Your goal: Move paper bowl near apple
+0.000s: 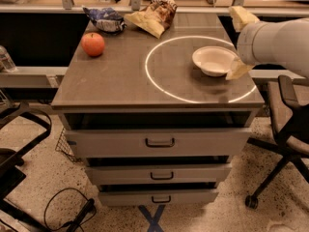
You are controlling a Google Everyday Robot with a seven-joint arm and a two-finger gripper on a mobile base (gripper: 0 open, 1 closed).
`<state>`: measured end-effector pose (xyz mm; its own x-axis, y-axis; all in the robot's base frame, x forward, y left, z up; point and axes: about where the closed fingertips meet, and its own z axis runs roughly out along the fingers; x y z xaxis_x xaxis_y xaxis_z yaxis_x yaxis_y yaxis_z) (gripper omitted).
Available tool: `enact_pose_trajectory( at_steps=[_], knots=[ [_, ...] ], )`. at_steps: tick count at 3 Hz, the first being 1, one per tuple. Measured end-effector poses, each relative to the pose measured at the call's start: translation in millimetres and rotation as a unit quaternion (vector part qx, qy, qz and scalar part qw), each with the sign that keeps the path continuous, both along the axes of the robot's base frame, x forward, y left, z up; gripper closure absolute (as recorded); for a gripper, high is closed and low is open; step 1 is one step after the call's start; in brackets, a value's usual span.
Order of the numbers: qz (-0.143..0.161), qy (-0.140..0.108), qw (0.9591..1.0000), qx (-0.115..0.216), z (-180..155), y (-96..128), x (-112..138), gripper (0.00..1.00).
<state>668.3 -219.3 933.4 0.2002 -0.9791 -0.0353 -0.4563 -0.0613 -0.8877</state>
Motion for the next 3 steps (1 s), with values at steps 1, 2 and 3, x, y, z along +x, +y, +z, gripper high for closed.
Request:
enact_pose_trajectory(
  at_steps=[1,2,3],
  knots=[
    [0.005,0.013,0.9998,0.014,-14.9,-2.6,7.0,0.00],
    [0.011,0.023,0.9993,0.027,-28.5,-0.5,10.1,0.13],
    [0.017,0.033,0.9987,0.036,-41.0,4.5,11.5,0.36]
  ],
)
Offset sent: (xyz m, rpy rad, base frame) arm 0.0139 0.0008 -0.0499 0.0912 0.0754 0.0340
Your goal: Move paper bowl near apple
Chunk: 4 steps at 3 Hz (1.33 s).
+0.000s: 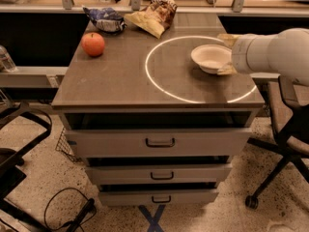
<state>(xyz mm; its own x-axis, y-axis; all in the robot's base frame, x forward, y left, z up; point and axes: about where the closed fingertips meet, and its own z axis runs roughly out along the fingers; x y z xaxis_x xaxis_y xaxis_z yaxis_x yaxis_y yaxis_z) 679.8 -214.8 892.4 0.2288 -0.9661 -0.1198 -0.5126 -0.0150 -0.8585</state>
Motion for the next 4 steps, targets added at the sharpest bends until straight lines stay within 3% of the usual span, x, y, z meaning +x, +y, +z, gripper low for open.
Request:
enact_pose_trajectory(
  at_steps=[2,3,4],
  knots=[
    [0.007,0.011,0.9999,-0.001,-10.3,7.2,-1.2,0.83],
    [0.012,0.003,0.9999,-0.003,-3.7,14.7,-4.2,1.00],
    [0.017,0.001,0.9998,-0.002,-0.6,18.0,-2.9,1.00]
  ],
)
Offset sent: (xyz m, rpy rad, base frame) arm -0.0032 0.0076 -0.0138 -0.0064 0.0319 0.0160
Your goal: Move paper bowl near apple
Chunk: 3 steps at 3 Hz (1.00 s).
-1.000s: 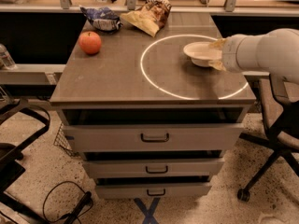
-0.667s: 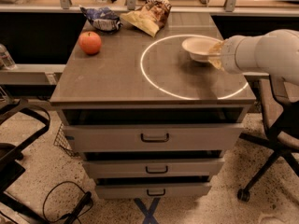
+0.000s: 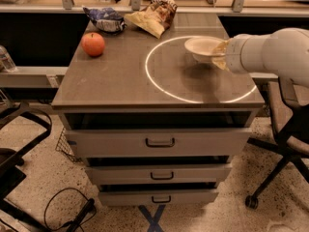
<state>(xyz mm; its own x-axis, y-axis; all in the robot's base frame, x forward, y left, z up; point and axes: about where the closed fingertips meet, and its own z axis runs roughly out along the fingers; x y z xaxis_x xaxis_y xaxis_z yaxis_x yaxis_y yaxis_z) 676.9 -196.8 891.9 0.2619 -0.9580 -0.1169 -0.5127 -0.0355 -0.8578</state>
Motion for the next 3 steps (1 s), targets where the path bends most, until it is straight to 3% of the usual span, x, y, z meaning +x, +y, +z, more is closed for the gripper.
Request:
enact_pose_trajectory(
  at_steps=[1,2,3],
  knots=[
    [0.030,-0.008,0.9995,0.006,9.7,20.2,6.1,1.00],
    [0.125,-0.016,0.9911,0.043,22.7,90.7,25.8,1.00],
    [0.208,-0.030,0.9748,0.077,31.2,152.3,29.4,1.00]
  ],
)
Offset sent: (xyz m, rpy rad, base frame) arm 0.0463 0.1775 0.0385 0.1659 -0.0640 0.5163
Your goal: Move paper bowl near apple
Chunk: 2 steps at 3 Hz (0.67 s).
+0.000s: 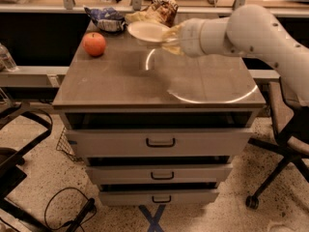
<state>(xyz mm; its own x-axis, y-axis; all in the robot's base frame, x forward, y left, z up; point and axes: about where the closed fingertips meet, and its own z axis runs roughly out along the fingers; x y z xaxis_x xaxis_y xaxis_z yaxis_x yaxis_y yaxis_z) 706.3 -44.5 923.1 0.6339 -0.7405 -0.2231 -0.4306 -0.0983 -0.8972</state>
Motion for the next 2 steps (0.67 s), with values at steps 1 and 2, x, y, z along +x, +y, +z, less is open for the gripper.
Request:
enact_pose_trajectory(
  at_steps=[1,2],
  knots=[
    [0.087,-0.008,0.9960,0.018,1.7,69.7,-22.9,1.00],
    [0.117,-0.010,0.9929,-0.020,-15.6,101.3,-44.1,1.00]
  ],
)
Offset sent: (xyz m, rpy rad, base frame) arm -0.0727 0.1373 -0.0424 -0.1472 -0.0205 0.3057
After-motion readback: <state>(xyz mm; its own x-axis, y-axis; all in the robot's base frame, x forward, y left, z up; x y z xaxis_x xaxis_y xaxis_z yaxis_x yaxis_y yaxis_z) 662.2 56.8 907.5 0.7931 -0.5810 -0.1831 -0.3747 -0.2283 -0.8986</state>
